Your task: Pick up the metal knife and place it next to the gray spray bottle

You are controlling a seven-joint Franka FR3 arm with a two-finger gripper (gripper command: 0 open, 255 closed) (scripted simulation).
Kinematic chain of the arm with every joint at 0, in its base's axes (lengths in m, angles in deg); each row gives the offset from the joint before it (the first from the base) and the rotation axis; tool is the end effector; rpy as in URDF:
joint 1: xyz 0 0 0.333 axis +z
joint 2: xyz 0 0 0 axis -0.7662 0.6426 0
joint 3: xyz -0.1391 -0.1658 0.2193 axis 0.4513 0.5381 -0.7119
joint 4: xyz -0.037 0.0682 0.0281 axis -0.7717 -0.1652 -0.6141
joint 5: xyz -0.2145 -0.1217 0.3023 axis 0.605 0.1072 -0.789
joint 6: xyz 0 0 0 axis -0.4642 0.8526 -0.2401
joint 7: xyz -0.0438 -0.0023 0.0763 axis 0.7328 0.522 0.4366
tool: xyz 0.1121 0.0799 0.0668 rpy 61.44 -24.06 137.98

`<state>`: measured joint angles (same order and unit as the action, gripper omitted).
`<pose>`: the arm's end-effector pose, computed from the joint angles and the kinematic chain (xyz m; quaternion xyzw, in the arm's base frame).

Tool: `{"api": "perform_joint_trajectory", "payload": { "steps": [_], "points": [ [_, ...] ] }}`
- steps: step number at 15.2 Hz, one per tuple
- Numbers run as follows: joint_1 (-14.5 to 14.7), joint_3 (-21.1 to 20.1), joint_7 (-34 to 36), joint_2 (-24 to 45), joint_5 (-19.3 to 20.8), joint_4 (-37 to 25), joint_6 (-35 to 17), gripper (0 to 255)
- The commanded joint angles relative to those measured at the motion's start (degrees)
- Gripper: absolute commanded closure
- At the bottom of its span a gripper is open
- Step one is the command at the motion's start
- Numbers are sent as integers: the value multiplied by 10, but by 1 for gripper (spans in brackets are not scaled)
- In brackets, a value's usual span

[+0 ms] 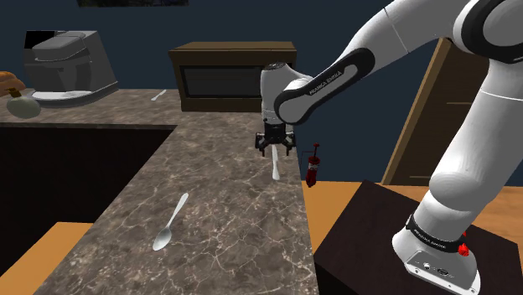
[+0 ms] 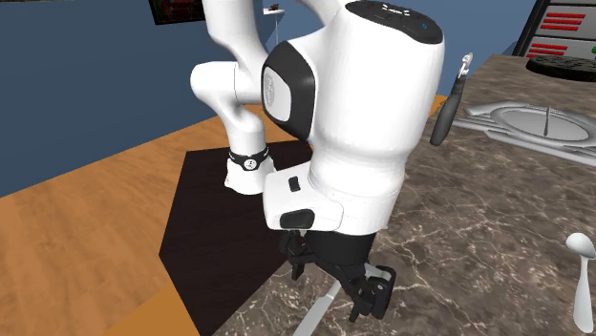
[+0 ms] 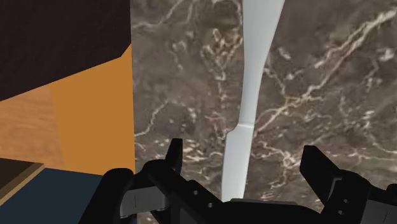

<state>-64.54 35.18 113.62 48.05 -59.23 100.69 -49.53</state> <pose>0.5222 0.0950 0.2979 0.9099 -0.4119 0.0312 0.0377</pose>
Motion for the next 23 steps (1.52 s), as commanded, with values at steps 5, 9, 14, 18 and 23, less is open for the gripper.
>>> {"api": "perform_joint_trajectory", "payload": {
  "steps": [5,9,14,18,23],
  "points": [
    [0,3,11,19,15,9,-26,0],
    [0,3,11,19,15,9,-26,0],
    [1,2,13,20,16,9,-26,255],
    [3,3,19,30,23,2,-27,255],
    [-1,0,1,4,3,1,-5,255]
  ]
}}
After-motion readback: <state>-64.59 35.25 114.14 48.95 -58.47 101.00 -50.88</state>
